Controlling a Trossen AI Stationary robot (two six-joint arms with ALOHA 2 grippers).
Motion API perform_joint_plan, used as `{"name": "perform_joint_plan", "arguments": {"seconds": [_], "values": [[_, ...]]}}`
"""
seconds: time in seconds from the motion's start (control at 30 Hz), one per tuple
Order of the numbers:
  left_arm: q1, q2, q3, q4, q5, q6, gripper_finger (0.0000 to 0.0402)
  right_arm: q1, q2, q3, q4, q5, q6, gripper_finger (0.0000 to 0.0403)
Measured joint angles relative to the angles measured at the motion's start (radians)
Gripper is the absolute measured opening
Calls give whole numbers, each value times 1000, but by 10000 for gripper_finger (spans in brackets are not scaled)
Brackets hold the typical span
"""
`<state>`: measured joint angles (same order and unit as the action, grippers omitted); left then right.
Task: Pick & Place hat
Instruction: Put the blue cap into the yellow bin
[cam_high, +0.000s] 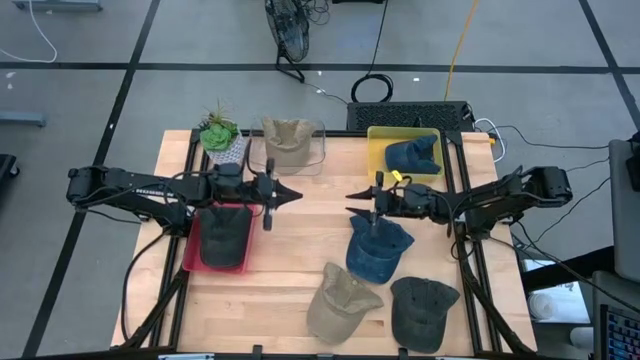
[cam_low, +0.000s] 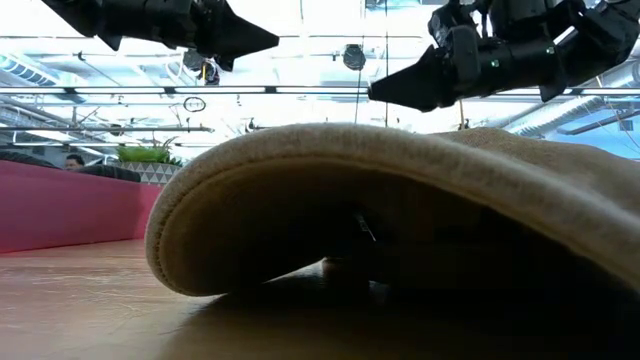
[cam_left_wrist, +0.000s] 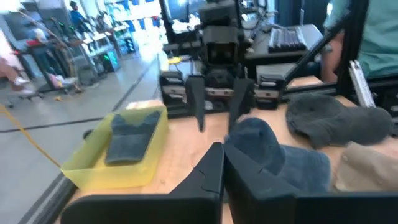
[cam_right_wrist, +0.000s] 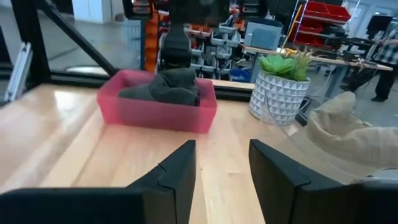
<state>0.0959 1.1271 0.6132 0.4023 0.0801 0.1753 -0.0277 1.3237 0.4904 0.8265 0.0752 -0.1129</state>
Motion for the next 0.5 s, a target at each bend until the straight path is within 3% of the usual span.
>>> {"name": "perform_joint_plan", "arguments": {"seconds": [0.3, 0.5], "values": [[0, 0, 0, 12, -21, -30, 36, -15, 0, 0, 12, 6, 68, 125], [0, 0, 0, 21, -32, -107, 68, -16, 0, 0, -16, 25, 6, 125]]}}
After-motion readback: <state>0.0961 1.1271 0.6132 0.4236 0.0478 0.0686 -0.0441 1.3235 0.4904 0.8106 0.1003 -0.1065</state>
